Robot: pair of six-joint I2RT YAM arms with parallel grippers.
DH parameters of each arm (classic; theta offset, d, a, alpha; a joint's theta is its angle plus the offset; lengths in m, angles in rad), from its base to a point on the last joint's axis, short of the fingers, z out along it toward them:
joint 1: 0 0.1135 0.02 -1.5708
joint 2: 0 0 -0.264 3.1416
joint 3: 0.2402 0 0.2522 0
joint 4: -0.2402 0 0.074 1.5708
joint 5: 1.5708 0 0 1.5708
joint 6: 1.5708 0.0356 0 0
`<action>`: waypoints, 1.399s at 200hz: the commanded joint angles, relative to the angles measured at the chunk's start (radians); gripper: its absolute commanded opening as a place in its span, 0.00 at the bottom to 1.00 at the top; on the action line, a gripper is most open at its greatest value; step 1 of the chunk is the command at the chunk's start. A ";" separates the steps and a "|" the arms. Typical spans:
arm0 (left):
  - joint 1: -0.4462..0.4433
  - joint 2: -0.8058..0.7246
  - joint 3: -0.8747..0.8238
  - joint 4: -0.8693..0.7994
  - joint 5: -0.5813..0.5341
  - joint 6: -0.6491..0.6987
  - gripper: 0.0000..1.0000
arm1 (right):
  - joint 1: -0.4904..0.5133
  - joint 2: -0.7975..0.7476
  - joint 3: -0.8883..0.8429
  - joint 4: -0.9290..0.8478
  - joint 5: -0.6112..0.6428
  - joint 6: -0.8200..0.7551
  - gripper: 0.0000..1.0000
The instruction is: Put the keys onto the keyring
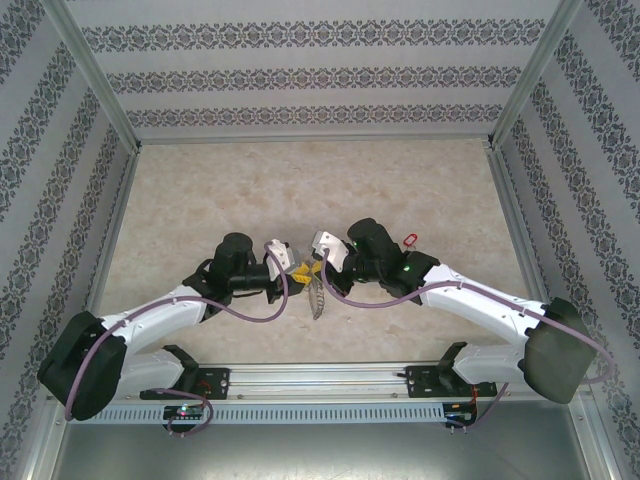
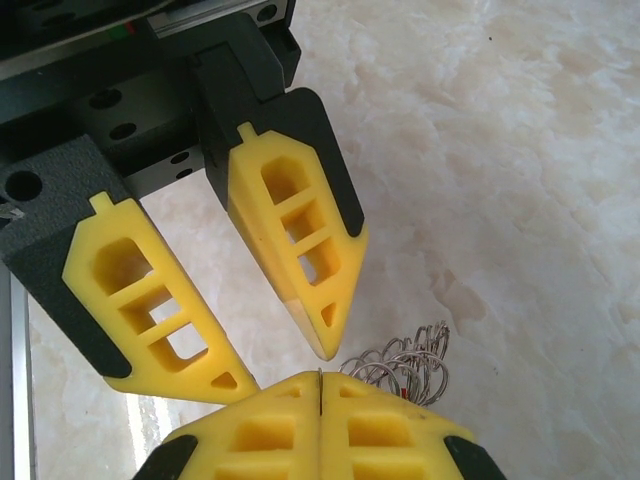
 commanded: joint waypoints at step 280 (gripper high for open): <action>0.003 0.049 -0.039 0.180 -0.031 -0.035 0.00 | -0.050 0.013 -0.036 0.015 0.060 0.085 0.00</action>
